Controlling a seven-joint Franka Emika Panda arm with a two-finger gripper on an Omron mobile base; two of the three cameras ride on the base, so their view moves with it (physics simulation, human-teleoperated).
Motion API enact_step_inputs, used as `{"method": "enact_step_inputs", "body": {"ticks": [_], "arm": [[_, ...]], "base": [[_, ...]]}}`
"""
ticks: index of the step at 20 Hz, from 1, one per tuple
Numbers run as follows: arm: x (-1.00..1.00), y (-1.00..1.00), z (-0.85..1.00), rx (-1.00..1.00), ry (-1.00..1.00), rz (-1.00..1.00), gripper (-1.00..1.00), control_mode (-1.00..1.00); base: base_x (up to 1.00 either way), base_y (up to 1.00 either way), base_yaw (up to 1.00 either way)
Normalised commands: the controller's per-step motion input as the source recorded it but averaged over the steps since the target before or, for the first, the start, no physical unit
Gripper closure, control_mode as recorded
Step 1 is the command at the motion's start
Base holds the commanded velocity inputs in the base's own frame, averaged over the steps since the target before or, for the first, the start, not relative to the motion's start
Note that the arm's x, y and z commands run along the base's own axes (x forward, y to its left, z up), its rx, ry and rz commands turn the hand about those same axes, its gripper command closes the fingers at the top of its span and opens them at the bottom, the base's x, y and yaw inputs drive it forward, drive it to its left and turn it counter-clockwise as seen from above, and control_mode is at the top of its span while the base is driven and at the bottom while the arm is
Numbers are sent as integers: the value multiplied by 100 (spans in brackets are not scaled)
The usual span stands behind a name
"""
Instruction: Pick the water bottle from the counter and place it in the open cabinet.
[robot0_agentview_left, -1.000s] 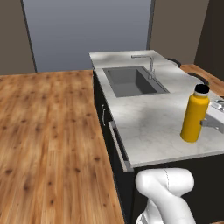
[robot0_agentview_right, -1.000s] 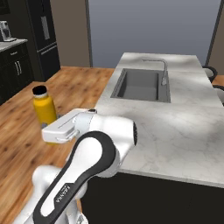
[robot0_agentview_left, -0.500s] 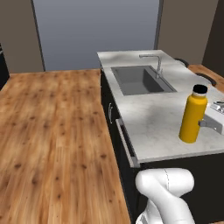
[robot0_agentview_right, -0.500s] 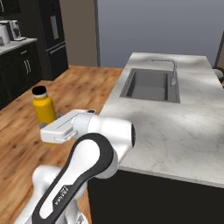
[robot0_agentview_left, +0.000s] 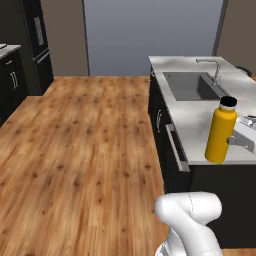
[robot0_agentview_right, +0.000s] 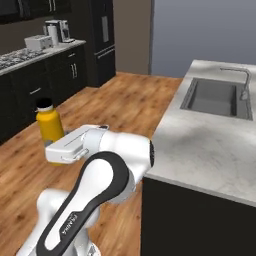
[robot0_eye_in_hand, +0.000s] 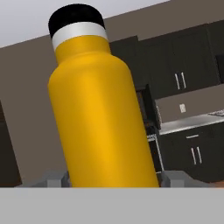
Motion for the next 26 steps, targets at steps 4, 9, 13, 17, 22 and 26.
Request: {"method": "enact_step_inputs", "body": {"ticks": [4,9,13,17,22,26], "arm": [[0,0,0,0,0,0,100,100],[0,0,0,0,0,0,100,100],[0,0,0,0,0,0,100,100],[0,0,0,0,0,0,100,100],[0,0,0,0,0,0,100,100],[0,0,0,0,0,0,100,100]], "base": [[-27,60,40],[-2,46,44],[0,27,45],[0,12,47],[0,15,45],[0,26,41]]}}
